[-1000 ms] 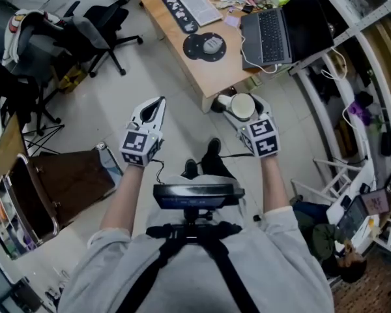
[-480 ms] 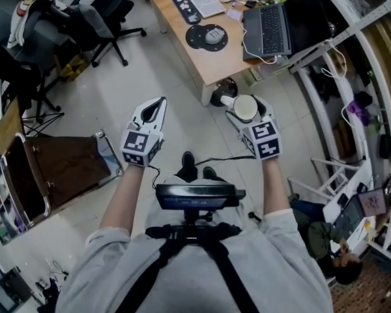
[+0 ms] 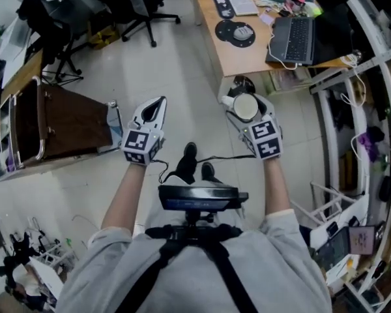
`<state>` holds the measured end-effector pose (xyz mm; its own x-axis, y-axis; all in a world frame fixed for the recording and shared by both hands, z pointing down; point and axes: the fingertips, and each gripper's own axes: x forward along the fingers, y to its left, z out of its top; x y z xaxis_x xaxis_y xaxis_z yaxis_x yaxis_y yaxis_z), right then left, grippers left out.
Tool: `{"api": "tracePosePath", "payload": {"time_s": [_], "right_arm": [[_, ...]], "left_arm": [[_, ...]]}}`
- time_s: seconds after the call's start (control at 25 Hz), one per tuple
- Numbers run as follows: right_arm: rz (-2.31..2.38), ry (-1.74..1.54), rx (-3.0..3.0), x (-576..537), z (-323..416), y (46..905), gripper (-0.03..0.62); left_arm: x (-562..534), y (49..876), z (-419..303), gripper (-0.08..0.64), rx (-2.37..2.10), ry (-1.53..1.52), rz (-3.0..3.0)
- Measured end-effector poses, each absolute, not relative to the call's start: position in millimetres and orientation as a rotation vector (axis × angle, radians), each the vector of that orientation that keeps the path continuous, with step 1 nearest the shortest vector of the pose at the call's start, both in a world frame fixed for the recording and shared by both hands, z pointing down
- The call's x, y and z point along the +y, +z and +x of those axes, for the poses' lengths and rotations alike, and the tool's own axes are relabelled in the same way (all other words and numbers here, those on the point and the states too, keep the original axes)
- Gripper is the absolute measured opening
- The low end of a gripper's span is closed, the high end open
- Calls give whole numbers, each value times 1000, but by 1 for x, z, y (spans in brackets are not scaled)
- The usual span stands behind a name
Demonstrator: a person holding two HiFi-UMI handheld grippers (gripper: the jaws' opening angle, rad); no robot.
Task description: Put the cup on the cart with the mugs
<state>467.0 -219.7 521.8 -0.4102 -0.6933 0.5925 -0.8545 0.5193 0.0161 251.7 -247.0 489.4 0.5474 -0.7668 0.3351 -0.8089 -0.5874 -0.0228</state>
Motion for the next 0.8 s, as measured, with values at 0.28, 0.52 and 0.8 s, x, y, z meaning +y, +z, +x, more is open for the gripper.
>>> {"api": "tracePosePath", "payload": {"time_s": [0.28, 0.52, 0.8], "right_arm": [[957, 306, -2359, -214, 389, 523, 410], [626, 205, -2465, -198, 293, 523, 410], [253, 59, -2537, -157, 169, 516, 410]], "left_arm": [[-199, 491, 181, 2, -1636, 486, 2443], [-145, 486, 101, 2, -1907, 468, 2216], [-70, 479, 5, 2, -2175, 434, 1948]]}}
